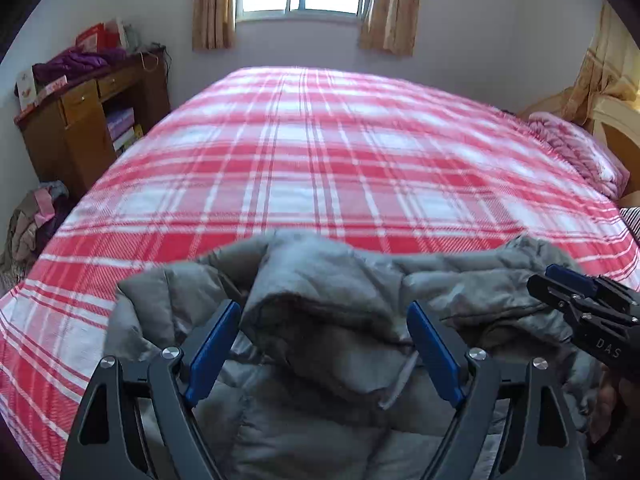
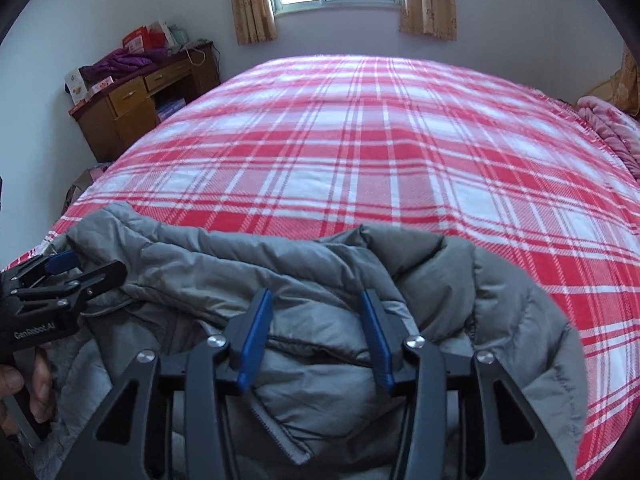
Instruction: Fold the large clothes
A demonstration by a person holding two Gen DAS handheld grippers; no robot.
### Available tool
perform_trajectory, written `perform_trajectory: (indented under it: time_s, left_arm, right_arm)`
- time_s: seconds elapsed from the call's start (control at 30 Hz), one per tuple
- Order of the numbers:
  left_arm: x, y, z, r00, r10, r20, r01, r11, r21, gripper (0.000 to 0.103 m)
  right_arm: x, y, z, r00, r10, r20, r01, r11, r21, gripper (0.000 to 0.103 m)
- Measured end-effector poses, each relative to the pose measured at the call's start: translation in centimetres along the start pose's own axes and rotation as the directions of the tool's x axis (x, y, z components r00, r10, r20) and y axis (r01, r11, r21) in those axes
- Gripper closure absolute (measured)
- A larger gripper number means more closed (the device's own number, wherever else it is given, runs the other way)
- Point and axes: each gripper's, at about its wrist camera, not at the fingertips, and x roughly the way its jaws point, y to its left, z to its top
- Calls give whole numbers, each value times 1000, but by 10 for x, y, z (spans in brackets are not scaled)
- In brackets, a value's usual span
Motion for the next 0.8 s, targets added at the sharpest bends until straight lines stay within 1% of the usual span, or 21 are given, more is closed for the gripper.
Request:
perform_trajectory:
  time_s: [0.07,0.1,0.17,0.2,0.27,0.33,0.4,0.5,0.8]
  left_arm:
    - [-12,-4,10,999,-4,41,4,1000,-5,17]
    - [-16,-6,15,998,-19,56,19,1000,-8,17]
    - [-15,-13,22,997,-50,54,50,999,-1,17]
    - [-9,-19,24,997,-67,36,66,998,12,17]
    - [8,-24,20,998,-68,-12,68,997,20,17]
    - [32,-23,10,996,-54,-76,55,998,14,17]
    - [46,-22,1,993,-47,-104,49,999,17,17]
    - [49,-20,-4,994,-59,-88,60,998,6,17]
    - [55,-25,-10,996,-34,-82,38,999,39,16]
  right_arm:
    - [-11,-2,2,999,-6,40,6,1000,7,54]
    - [-16,-4,4,998,-10,58,9,1000,15,54]
    - [-22,-7,7,996,-22,84,19,999,33,54]
    - [-23,-9,10,995,-34,89,31,999,40,54]
    - [-17,-10,13,997,-43,70,41,998,37,59]
    - [-9,-11,14,997,-54,49,53,998,29,60]
    - [0,-12,11,999,-47,22,47,999,27,61]
    - [10,-14,3,999,-39,2,39,999,25,61]
    - [23,-21,-8,1000,-7,-27,8,999,41,62]
